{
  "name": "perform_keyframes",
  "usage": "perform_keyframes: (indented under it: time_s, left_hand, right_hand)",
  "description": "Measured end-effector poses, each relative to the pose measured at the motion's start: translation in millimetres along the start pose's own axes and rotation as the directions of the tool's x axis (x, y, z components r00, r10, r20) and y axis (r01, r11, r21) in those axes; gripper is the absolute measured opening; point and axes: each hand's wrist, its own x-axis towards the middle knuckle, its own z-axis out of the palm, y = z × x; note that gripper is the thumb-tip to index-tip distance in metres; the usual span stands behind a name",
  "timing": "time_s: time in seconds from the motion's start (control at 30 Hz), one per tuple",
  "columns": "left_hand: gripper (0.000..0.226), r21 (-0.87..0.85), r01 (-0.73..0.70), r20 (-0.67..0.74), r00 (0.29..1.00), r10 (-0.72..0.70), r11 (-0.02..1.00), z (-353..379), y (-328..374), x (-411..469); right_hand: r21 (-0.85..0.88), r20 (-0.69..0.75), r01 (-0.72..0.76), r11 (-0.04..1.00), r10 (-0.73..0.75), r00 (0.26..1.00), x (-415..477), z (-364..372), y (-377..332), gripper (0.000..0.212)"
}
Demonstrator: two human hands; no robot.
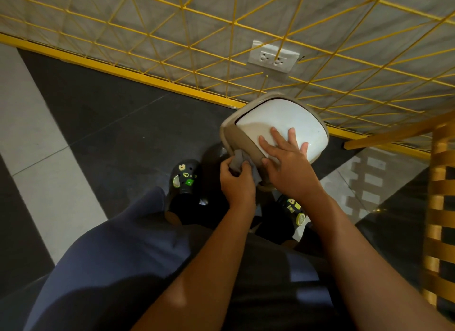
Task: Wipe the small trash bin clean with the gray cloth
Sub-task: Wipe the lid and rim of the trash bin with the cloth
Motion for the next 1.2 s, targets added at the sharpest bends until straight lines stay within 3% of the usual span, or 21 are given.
perform_keyframes:
  time_s: [0.3,0.5,0.6,0.73,0.93,1.07,1.13,1.2]
  left_hand:
    - [0.02,0.005,0.054,-0.007,0.999,-0.054,0.999,-2.8,-4.6,3.8]
    - [0.015,-0.067,0.015,0.085,0.996,-0.01,0.998,-6.5,-4.7,-6.3]
    - [0.016,-0.039,-0.018,0.044,0.999,0.019,0.999,-5.2,-0.2,-0.4]
    - [0.027,-0.035,0.056,-0.044,0.997,-0.058,0.998,-3.6,13.6,27.4]
    - [0.017,0.143,-0.203,0.029,0.979,0.201,0.969,-4.2,29.4,38.9]
    - [0.029,0.325,-0.5,0.17,0.866,0.471,0.802,-0.5,29.6,24.9]
    - [0.029,0.323,-0.536,0.201,0.844,0.497,0.78,0.9,29.3,22.2]
    - [0.029,0.257,-0.43,0.134,0.903,0.408,0.866,-2.2,29.9,21.3]
  right_hand:
    - [-0.001,0.039,-0.001,1.0,0.001,0.999,0.1,-2.7,-0.3,0.05]
    - [-0.02,0.041,-0.007,1.0,0.008,0.999,0.4,-2.4,-0.6,0.05]
    - [-0.015,0.038,-0.008,1.0,0.009,0.999,0.8,-2.8,-1.4,0.05]
    - [-0.014,0.033,-0.006,1.0,0.007,0.999,-0.3,-2.5,-1.3,0.05]
    - [-0.01,0.027,-0.012,1.0,0.013,1.0,-0.6,-1.7,-2.5,0.05]
    - [-0.006,0.036,-0.01,1.0,0.01,0.999,-0.8,-4.1,-3.6,0.05]
    - [-0.026,0.05,-0.004,1.0,0.006,0.999,-1.4,-6.3,-3.0,0.051]
    - [-0.037,0.063,-0.004,0.999,0.006,0.998,-1.8,-8.2,-3.5,0.051]
